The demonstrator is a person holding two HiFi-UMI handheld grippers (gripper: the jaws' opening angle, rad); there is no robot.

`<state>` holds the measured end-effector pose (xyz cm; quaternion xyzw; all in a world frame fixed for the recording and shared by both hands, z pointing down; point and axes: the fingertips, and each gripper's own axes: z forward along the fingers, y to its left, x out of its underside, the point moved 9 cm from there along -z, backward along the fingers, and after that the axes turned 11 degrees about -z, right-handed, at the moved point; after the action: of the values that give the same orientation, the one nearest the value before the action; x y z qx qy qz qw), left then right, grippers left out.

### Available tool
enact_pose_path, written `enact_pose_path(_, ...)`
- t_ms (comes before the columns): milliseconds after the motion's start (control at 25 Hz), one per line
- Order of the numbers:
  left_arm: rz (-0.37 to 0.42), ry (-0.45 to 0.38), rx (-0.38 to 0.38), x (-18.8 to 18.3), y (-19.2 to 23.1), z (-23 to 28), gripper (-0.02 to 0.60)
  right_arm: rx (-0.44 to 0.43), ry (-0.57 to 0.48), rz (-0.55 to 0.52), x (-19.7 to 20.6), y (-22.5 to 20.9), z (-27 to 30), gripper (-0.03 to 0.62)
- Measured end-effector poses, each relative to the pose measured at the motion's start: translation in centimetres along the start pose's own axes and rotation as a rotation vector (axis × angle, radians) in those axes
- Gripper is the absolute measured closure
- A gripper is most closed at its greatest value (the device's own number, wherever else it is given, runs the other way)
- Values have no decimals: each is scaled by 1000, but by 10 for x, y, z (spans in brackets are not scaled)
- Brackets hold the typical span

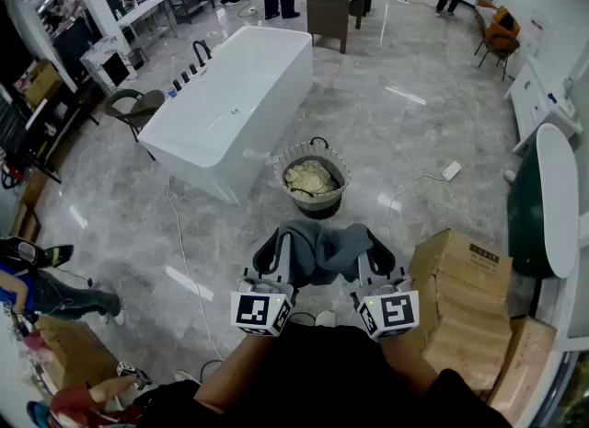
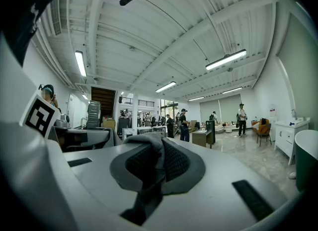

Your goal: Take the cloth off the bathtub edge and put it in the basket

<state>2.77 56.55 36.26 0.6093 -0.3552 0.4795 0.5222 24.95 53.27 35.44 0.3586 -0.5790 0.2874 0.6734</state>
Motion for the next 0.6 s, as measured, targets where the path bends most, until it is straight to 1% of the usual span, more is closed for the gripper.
enact_pose_path(120,-9,-31,38,-2,1,10,546,-24,-37,-35,-3,-5,9,548)
enact_pose_path(240,14,-40,32,-1,-4,8,546,-73,-46,5,0,-9,9,548)
enact_pose_path(360,43,-29,26,-3,-11,7,547,-115,-53,4,-3,-10,6,548)
enact_pose_path(480,51,-9,38,-4,-17,13,547,-123,-59,9,-2,-9,5,548)
enact_pose_path(600,41,-3,40,-4,-12,16,546,-127,-64,31,1,-4,8,548)
